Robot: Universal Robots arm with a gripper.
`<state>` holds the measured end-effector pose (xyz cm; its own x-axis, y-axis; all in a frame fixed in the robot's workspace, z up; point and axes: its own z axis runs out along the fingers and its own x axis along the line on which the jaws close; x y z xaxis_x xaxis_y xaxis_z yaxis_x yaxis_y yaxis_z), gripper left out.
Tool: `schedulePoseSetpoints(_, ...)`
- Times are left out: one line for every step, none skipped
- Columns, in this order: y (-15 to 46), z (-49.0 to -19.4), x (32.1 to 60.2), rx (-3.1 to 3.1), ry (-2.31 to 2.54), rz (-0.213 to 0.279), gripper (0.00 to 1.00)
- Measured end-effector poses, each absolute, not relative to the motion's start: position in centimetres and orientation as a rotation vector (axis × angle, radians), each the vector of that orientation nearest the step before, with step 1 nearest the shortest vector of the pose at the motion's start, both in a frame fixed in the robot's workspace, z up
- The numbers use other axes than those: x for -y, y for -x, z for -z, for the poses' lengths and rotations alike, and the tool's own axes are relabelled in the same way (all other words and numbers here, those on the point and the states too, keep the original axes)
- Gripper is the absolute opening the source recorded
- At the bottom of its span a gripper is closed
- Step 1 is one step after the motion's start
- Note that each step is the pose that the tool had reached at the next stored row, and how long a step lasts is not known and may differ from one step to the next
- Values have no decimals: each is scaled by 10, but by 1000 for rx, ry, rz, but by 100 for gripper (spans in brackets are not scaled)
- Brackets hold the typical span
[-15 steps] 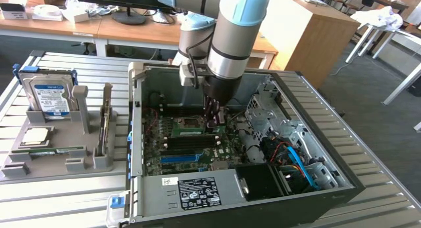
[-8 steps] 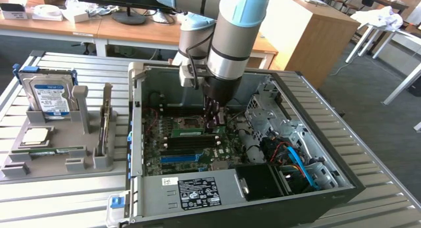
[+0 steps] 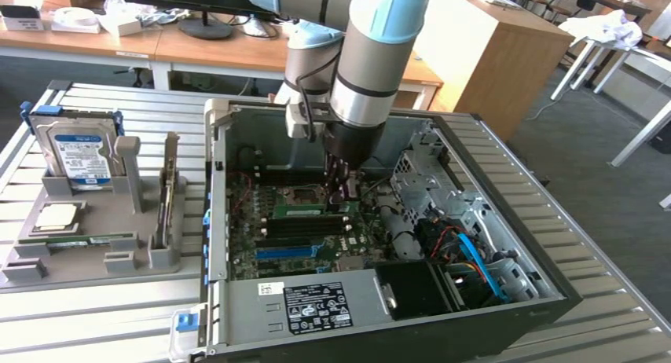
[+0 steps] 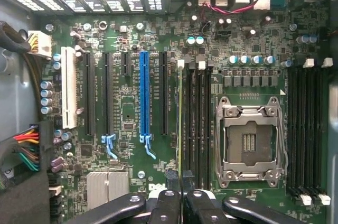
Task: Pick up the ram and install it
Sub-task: 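Insert the ram into the slot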
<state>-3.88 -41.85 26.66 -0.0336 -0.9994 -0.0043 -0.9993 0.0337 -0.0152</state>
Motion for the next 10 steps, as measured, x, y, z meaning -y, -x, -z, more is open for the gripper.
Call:
schedulePoseSetpoints(39, -267, 419, -2251, 2172, 12, 12)
schedulePoseSetpoints(39, -267, 419, -2251, 2172, 12, 12)
schedulePoseSetpoints(39, -267, 419, -2251, 2172, 12, 12)
schedulePoseSetpoints(39, -266, 419, -2251, 2172, 12, 12)
schedulePoseSetpoints(39, -266, 418, -2251, 2171, 12, 12)
schedulePoseSetpoints(39, -265, 418, -2251, 2171, 12, 12)
schedulePoseSetpoints(39, -264, 418, -2251, 2171, 13, 12)
schedulePoseSetpoints(39, -264, 419, -2251, 2171, 13, 12)
schedulePoseSetpoints(39, -263, 419, -2251, 2171, 13, 12)
schedulePoseSetpoints(39, -262, 419, -2251, 2171, 13, 12)
